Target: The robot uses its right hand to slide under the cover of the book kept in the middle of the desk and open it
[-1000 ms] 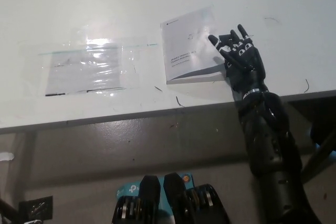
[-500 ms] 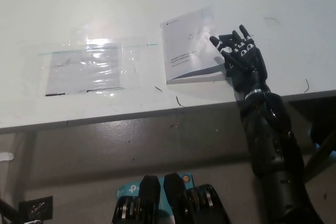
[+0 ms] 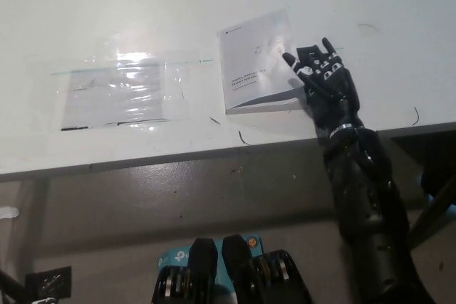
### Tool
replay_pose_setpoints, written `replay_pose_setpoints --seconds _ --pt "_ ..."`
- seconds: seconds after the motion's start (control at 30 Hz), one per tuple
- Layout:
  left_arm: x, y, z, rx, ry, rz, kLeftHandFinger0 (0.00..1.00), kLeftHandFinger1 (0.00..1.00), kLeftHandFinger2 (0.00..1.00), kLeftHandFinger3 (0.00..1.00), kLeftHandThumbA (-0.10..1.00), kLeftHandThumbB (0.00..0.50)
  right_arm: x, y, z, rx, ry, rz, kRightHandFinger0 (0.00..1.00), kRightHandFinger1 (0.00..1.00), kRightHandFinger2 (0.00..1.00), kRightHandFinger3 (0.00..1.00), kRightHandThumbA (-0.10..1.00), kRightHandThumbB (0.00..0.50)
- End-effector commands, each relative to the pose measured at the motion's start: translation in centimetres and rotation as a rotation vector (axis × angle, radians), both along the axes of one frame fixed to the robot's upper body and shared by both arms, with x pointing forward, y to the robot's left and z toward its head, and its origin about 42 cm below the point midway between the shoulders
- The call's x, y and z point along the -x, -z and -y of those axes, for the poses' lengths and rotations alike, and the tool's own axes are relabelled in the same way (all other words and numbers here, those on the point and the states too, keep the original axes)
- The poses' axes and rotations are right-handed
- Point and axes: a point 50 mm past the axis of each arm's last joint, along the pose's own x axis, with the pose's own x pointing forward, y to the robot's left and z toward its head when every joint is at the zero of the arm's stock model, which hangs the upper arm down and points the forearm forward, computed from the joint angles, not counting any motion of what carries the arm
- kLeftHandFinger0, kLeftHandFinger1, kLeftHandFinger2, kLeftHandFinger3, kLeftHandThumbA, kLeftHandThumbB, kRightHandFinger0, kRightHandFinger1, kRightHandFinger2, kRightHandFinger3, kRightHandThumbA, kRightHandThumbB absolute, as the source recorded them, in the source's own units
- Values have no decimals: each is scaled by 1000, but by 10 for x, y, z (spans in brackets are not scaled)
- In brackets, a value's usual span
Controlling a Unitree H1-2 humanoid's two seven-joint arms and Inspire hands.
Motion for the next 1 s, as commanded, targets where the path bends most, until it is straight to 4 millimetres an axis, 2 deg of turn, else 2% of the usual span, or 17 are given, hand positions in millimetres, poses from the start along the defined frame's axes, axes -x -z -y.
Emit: replay_pose_setpoints --seconds 0.0,0.13,0.2,0.37,0.43,0.6,0.73,0.77,0.8,0.83,0.87,0.9,0.97 --pt "-6 -6 -4 -23 2 27 848 802 827 837 709 164 -3 -17 -15 -25 -17 87 1000 1000 1000 1000 1000 220" --pt "-8 -10 -6 -37 9 24 846 810 842 855 746 169 -1 -16 -24 -24 -28 81 1000 1000 1000 1000 1000 206" --pt "-9 -9 -7 -34 9 27 858 813 842 849 746 173 -1 -14 -25 -23 -26 73 1000 1000 1000 1000 1000 221" --pt "-7 -10 -9 -39 5 14 855 808 834 846 757 175 0 -8 -27 -27 -27 55 1000 1000 1000 1000 1000 222" --pt "-8 -10 -10 -47 18 18 865 825 861 863 773 166 -1 -9 -27 -24 -25 56 1000 1000 1000 1000 1000 225" --pt "-10 -11 -8 -39 12 21 834 811 853 863 752 189 -4 -13 -32 -29 -27 48 1000 1000 1000 1000 1000 241" --pt "-8 -10 -8 -37 15 12 837 804 840 853 751 180 -3 -15 -38 -18 -35 54 952 1000 1000 1000 1000 239" --pt "-7 -9 -9 -42 19 7 840 807 843 851 761 171 -3 -18 -41 -17 -43 57 953 1000 1000 1000 1000 250" --pt "-7 -9 -9 -37 17 7 850 814 848 849 770 185 -5 -26 -46 17 -57 83 946 1000 1000 1000 1000 239" --pt "-4 -10 -9 -40 18 8 853 818 849 852 780 174 -7 -32 -50 74 -82 122 942 1000 1000 1000 1000 237" --pt "-3 -10 -10 -43 20 5 853 820 849 853 783 174 -6 -31 -50 78 -82 123 941 1000 1000 1000 1000 237" --pt "-3 -9 -10 -44 19 6 854 821 850 856 788 179 -8 -41 -56 117 -111 159 948 1000 1000 1000 1000 259" --pt "-3 -9 -12 -43 15 0 856 819 849 861 789 187 -9 -52 -61 193 -143 216 958 1000 1000 1000 1000 272"
